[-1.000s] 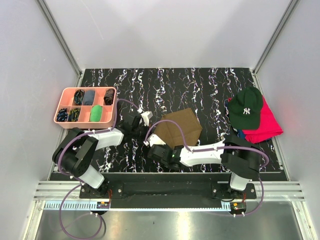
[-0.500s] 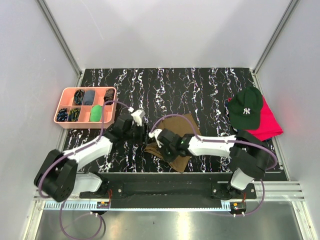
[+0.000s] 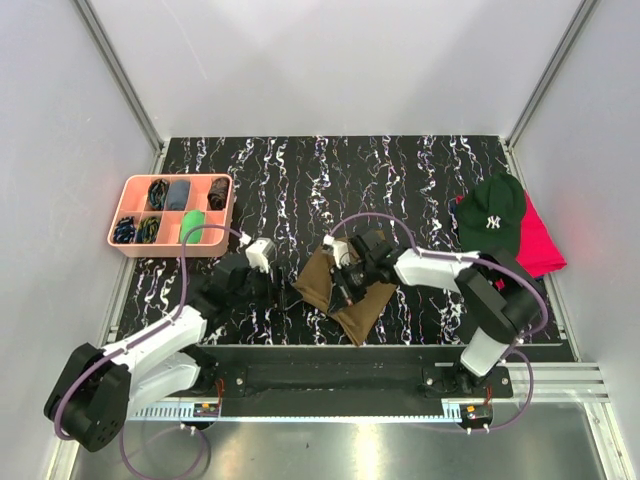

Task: Fold the napkin, place the utensils inside, and roll it up
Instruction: Roll the napkin with the utensil

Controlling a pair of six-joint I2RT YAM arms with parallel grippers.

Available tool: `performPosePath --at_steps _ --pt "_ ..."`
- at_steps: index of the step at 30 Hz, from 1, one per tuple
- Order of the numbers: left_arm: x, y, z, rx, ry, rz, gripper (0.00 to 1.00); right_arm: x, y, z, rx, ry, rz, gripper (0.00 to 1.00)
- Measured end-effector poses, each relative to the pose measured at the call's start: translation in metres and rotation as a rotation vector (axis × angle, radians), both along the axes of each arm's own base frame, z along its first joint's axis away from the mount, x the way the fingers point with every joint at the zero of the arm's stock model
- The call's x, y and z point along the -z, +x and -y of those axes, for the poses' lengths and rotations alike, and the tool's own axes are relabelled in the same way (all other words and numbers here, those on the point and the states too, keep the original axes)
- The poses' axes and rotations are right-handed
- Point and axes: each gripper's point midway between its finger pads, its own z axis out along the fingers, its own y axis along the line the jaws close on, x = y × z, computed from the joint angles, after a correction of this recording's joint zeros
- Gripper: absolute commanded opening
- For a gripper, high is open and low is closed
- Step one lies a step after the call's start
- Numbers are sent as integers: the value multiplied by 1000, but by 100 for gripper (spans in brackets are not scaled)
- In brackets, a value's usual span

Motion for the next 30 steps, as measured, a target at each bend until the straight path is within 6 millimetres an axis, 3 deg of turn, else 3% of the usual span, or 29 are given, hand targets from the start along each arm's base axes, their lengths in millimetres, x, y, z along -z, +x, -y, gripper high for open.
performPosePath --at_steps 13,20,30 --pt "3 4 1 4 -4 41 77 14 8 9 -12 151 -320 0" --pt "12 11 1 22 27 65 72 12 23 11 10 210 -381 0" --pt "24 24 7 38 45 93 63 15 22 11 7 222 -421 0"
